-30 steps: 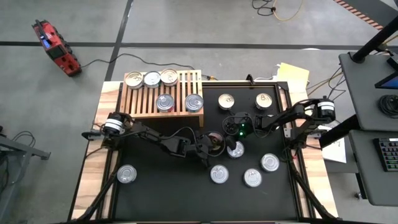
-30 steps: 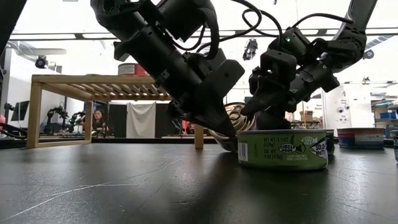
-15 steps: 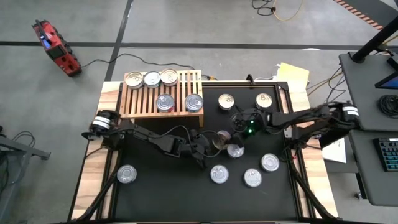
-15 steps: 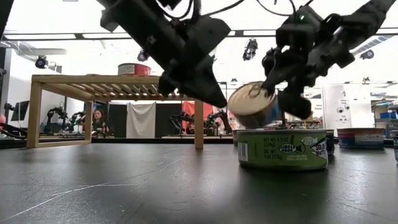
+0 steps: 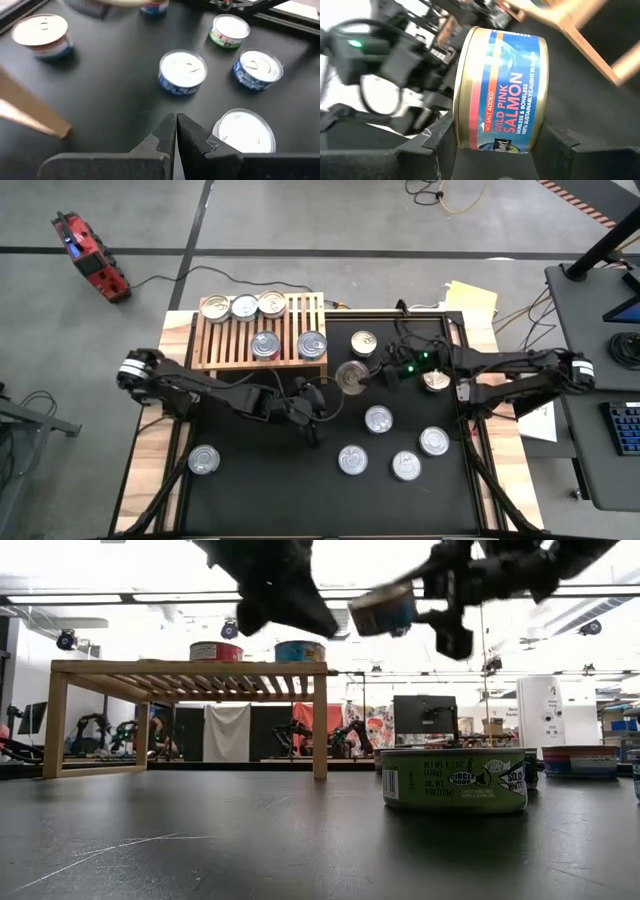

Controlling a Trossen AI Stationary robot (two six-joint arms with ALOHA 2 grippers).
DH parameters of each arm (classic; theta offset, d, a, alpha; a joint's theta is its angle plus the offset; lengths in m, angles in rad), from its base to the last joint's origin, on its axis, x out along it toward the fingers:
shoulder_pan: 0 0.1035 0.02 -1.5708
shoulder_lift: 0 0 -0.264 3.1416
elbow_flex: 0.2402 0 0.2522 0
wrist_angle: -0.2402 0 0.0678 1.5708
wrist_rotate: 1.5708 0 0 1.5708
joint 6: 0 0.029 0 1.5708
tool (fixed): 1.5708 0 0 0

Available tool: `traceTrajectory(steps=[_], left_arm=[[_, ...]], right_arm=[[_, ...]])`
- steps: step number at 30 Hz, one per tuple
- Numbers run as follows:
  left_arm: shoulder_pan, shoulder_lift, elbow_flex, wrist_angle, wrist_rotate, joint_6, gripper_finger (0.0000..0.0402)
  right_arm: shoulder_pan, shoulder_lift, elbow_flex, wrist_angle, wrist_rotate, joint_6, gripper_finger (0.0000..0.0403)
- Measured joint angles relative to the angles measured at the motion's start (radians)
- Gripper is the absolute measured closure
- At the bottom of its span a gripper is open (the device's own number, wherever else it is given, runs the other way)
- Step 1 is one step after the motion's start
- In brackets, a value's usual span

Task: Stack canned seafood by type on shelf
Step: Stack the blue pink tuna can on top of the other blue pink tuna can on the shelf

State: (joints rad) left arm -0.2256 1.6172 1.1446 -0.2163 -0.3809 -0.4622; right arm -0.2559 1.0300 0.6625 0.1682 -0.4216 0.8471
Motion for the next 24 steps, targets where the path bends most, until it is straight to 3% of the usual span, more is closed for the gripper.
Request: traceTrajectory(steps=[7, 11, 24], left_arm=[[0.008, -0.165, 0.000, -0.053, -0.005, 0.014, 0.0401], [0.014, -0.242, 0.005, -0.056, -0.060, 0.046, 0.0401], [0.092, -0.471, 0.006, -0.161, -0.101, 0.134, 0.0401]], right_arm=[[-0.033, 0.089, 0.207, -0.098, -0.017, -0.038, 0.0211], [-0.054, 0.174, 0.324, -0.174, -0.033, -0.061, 0.0211], [-0.144, 0.501, 0.660, -0.169, -0.159, -0.044, 0.0211]])
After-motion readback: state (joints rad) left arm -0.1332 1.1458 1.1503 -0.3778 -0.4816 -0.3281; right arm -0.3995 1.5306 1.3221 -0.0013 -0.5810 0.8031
